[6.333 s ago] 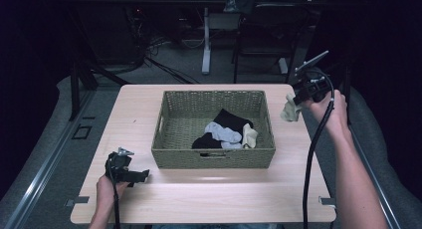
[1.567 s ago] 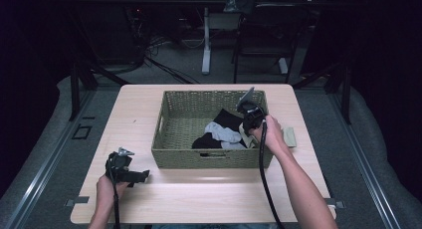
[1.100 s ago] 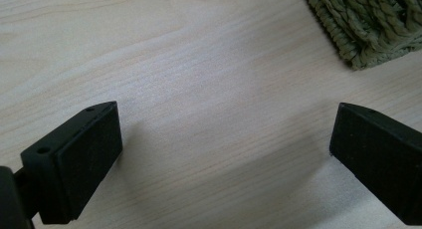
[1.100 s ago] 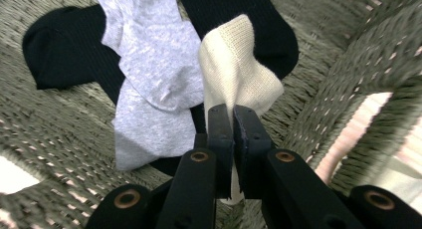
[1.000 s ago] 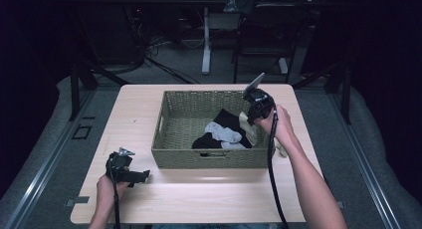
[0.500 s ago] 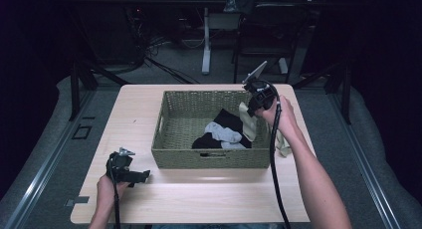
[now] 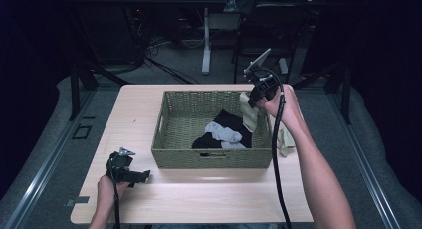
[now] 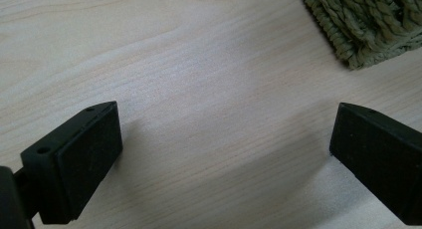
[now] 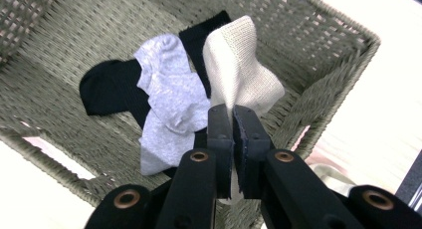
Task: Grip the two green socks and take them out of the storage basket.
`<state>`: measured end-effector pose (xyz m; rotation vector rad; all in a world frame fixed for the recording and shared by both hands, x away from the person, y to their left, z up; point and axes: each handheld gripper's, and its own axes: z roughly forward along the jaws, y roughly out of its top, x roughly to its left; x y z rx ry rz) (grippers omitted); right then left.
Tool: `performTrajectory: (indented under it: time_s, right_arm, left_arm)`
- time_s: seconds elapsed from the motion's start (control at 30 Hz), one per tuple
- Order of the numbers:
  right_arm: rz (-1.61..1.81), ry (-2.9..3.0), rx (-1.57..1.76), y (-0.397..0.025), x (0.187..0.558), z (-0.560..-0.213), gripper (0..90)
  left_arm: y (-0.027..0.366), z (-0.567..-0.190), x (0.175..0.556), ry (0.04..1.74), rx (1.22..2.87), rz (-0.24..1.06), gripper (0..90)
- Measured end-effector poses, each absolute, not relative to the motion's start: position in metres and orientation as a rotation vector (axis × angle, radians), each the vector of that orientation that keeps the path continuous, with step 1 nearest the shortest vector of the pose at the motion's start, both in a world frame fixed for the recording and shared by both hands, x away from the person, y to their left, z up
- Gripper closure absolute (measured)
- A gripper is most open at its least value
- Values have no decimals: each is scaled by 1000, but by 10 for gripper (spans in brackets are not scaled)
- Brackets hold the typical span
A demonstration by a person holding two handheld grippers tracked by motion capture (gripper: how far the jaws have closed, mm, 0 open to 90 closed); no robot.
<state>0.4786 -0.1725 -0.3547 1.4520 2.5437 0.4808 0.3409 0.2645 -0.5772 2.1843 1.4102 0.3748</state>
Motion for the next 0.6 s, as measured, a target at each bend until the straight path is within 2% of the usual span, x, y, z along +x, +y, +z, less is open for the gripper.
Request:
performTrajectory:
  time_s: [0.6]
  right_arm:
    - [569,2469,1441,-190,470,-313,870]
  left_arm:
    - [265,-577,341,1411,2177,374,3]
